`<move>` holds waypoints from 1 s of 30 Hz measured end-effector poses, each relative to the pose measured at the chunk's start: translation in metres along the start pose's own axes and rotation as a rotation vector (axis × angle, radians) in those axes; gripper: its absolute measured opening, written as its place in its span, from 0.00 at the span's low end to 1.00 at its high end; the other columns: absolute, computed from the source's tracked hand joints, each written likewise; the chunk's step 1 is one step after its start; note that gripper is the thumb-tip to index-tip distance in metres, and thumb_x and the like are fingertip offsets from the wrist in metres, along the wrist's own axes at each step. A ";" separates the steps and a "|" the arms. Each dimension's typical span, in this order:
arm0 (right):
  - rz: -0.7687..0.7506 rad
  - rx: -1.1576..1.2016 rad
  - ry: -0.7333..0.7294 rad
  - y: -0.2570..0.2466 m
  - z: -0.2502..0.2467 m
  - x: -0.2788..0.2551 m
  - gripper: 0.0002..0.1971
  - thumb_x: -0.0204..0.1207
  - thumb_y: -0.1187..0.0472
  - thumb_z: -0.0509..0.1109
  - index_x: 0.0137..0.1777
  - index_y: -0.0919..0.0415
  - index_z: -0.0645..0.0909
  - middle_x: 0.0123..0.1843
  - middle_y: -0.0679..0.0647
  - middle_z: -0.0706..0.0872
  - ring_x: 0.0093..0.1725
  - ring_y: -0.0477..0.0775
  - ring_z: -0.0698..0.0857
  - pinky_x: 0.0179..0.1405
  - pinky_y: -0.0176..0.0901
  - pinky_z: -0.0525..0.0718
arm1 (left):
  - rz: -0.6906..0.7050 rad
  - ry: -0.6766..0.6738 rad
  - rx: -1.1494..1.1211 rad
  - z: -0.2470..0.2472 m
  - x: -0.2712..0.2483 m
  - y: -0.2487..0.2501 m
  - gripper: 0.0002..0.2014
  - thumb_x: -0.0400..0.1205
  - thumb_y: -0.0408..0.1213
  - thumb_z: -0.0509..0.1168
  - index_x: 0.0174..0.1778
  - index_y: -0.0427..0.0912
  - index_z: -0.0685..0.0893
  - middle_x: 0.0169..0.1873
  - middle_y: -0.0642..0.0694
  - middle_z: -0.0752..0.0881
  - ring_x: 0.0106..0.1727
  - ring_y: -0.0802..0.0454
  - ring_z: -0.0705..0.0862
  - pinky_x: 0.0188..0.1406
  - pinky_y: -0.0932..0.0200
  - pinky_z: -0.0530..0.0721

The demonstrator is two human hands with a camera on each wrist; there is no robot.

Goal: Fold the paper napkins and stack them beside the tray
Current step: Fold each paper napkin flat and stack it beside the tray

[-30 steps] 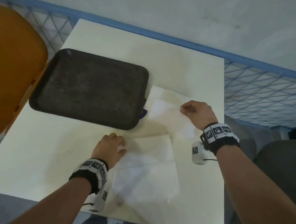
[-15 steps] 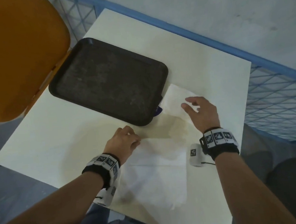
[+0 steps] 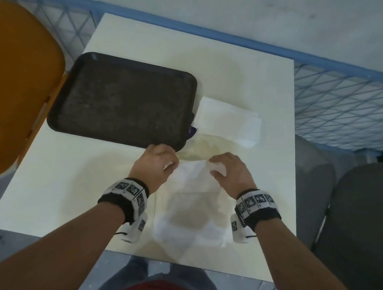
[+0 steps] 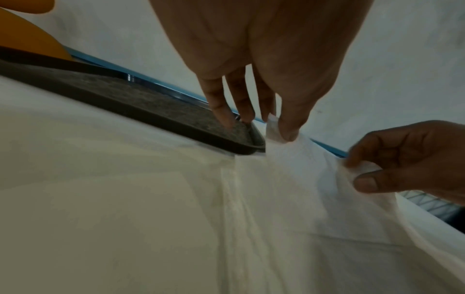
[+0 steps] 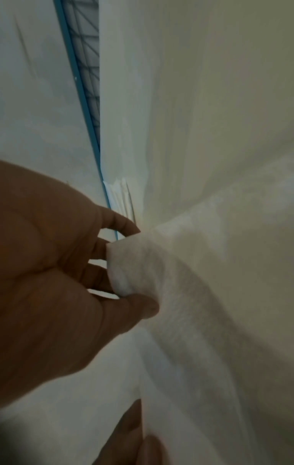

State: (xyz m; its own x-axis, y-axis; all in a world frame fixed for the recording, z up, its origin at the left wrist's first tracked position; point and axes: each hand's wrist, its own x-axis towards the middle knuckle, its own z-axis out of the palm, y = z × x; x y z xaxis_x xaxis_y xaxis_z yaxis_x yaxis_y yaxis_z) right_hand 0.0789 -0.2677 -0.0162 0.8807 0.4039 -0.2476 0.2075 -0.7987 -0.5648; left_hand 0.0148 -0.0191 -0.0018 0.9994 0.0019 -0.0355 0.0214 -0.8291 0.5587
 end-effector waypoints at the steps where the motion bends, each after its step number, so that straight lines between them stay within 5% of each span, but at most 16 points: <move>1: -0.009 -0.031 0.007 -0.001 -0.002 -0.002 0.26 0.75 0.51 0.78 0.73 0.44 0.78 0.73 0.45 0.79 0.74 0.53 0.74 0.75 0.54 0.75 | 0.029 0.003 -0.008 -0.002 0.000 0.003 0.02 0.80 0.38 0.71 0.46 0.48 0.88 0.55 0.51 0.85 0.53 0.50 0.80 0.53 0.50 0.85; 4: -0.039 -0.012 0.043 -0.005 -0.010 -0.006 0.44 0.67 0.42 0.83 0.82 0.45 0.68 0.83 0.47 0.69 0.83 0.52 0.62 0.82 0.51 0.63 | 0.153 -0.033 -0.106 -0.014 0.000 0.016 0.03 0.84 0.36 0.67 0.51 0.45 0.85 0.51 0.49 0.86 0.50 0.50 0.83 0.51 0.50 0.84; 7: -0.004 0.091 0.010 -0.012 -0.021 -0.012 0.28 0.70 0.44 0.82 0.69 0.45 0.81 0.74 0.41 0.79 0.79 0.50 0.72 0.80 0.50 0.70 | 0.222 -0.036 -0.192 -0.030 -0.001 0.028 0.03 0.85 0.35 0.66 0.52 0.46 0.84 0.48 0.53 0.86 0.45 0.59 0.82 0.49 0.56 0.84; 9: 0.084 0.168 -0.028 -0.018 -0.033 -0.019 0.12 0.74 0.47 0.80 0.56 0.41 0.85 0.58 0.38 0.86 0.63 0.48 0.84 0.63 0.41 0.79 | 0.086 0.001 -0.291 -0.038 0.000 0.033 0.07 0.84 0.40 0.68 0.56 0.55 0.81 0.49 0.58 0.86 0.44 0.63 0.83 0.50 0.60 0.84; 11: 0.105 0.238 -0.014 -0.021 -0.044 -0.025 0.08 0.75 0.48 0.79 0.44 0.41 0.81 0.47 0.39 0.87 0.49 0.43 0.85 0.48 0.33 0.78 | -0.118 0.011 -0.486 -0.043 0.001 0.032 0.23 0.78 0.46 0.75 0.66 0.63 0.75 0.53 0.60 0.86 0.51 0.64 0.85 0.54 0.64 0.85; 13: 0.083 0.357 0.018 -0.025 -0.055 -0.031 0.07 0.75 0.52 0.80 0.43 0.46 0.83 0.44 0.40 0.88 0.43 0.37 0.83 0.43 0.26 0.75 | -0.229 -0.113 -0.622 -0.044 0.002 0.031 0.38 0.71 0.49 0.81 0.75 0.63 0.70 0.59 0.62 0.84 0.57 0.66 0.84 0.58 0.65 0.83; 14: 0.072 0.399 0.021 -0.027 -0.059 -0.034 0.06 0.75 0.54 0.80 0.44 0.48 0.84 0.44 0.39 0.89 0.43 0.35 0.84 0.42 0.25 0.75 | -0.233 -0.199 -0.619 -0.043 0.001 0.031 0.36 0.71 0.50 0.80 0.75 0.61 0.72 0.60 0.64 0.84 0.58 0.68 0.84 0.60 0.62 0.84; 18: 0.142 0.578 0.138 -0.029 -0.067 -0.043 0.11 0.72 0.54 0.83 0.52 0.43 0.87 0.49 0.37 0.91 0.49 0.37 0.88 0.52 0.36 0.84 | -0.227 -0.229 -0.635 -0.038 -0.004 0.035 0.06 0.82 0.46 0.70 0.54 0.56 0.89 0.47 0.61 0.92 0.46 0.68 0.89 0.49 0.63 0.86; 22: 0.233 0.769 0.133 -0.023 -0.063 -0.058 0.35 0.62 0.54 0.89 0.68 0.35 0.80 0.63 0.44 0.87 0.62 0.52 0.87 0.53 0.54 0.91 | -0.299 -0.135 -0.926 -0.039 -0.008 0.042 0.08 0.85 0.39 0.68 0.57 0.50 0.89 0.48 0.51 0.93 0.45 0.56 0.91 0.43 0.62 0.88; 26: 0.263 0.893 0.075 -0.025 -0.058 -0.067 0.31 0.67 0.68 0.85 0.68 0.47 0.82 0.61 0.51 0.92 0.60 0.57 0.91 0.55 0.66 0.91 | -0.363 -0.143 -1.072 -0.042 -0.009 0.040 0.09 0.85 0.37 0.67 0.59 0.44 0.88 0.52 0.41 0.92 0.51 0.42 0.91 0.53 0.44 0.90; 30: 0.279 0.998 0.037 -0.025 -0.051 -0.069 0.23 0.74 0.71 0.79 0.66 0.52 0.85 0.60 0.56 0.92 0.61 0.64 0.90 0.59 0.67 0.89 | -0.370 -0.201 -1.209 -0.047 -0.010 0.038 0.11 0.85 0.33 0.66 0.63 0.42 0.86 0.56 0.40 0.91 0.55 0.41 0.90 0.54 0.43 0.89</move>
State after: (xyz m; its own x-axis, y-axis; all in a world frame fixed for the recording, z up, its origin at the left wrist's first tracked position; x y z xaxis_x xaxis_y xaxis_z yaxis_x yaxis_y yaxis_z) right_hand 0.0345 -0.2981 0.0556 0.8594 0.2335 -0.4548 -0.4382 -0.1219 -0.8906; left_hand 0.0069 -0.0240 0.0585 0.9088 -0.0492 -0.4144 0.4137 0.2361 0.8793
